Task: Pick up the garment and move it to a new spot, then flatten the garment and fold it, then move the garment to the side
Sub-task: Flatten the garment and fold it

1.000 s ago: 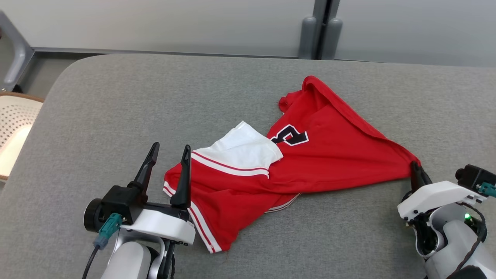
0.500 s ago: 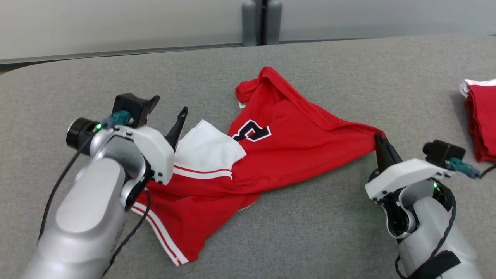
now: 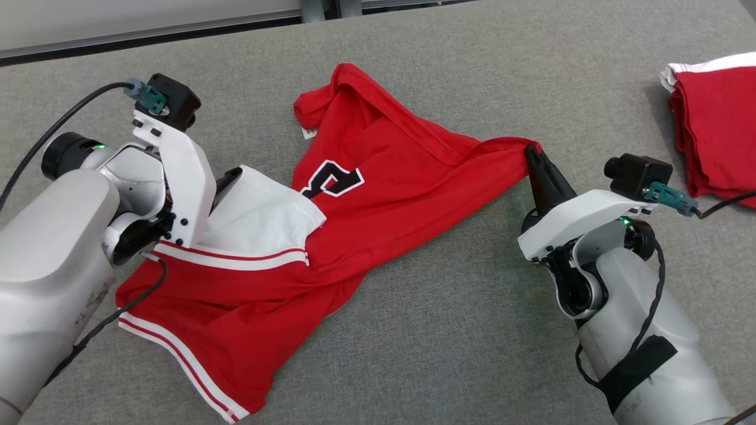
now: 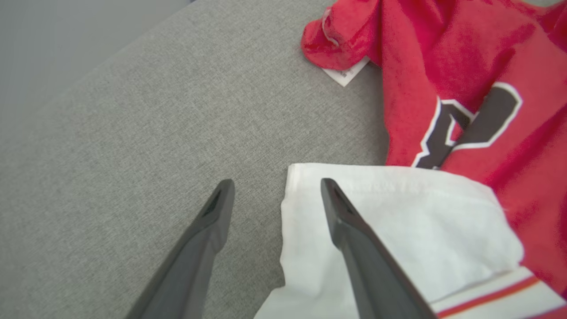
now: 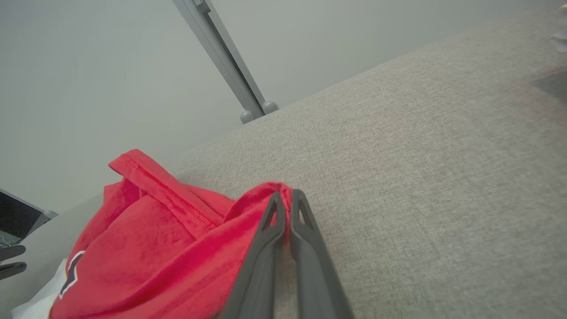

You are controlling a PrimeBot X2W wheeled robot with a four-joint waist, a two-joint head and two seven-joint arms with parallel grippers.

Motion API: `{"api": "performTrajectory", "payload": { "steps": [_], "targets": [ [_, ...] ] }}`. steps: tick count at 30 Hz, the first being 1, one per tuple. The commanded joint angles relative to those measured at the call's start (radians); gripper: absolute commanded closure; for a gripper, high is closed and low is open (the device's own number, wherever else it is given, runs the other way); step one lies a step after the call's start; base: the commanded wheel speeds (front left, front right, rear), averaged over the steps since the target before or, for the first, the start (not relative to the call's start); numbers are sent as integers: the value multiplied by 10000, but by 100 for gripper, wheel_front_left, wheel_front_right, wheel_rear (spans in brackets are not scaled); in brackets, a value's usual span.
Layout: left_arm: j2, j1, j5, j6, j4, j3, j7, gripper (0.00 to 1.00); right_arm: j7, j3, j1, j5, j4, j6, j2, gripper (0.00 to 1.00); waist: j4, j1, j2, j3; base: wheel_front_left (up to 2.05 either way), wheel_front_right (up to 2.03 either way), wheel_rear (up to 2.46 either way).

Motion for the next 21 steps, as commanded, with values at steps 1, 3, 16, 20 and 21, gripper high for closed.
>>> {"api": "performTrajectory", "payload": {
  "steps": [1,3,16,20,21],
  "targets": [
    [192,-321,-156,-8,78,-289,-32,0,-126,168,-160,159,43,0,-24,100,-107,0,0,112,0,0,0],
    [315,-484,-317,-8,244,-630,-191,0,-209,392,-274,321,91,0,-22,100,-149,0,0,172,0,0,0],
    [360,-1193,-1667,-9,870,-2156,-574,0,-661,1169,-909,925,652,0,-24,100,-432,0,0,641,0,0,0],
    [391,-1321,-1918,-9,957,-2491,-529,0,-758,1288,-1028,1043,750,0,-24,100,-478,0,0,725,0,0,0],
    [407,-1346,-1973,-10,1006,-2593,-547,0,-776,1321,-1078,1084,791,0,-24,100,-484,0,0,747,0,0,0]
  ]
}}
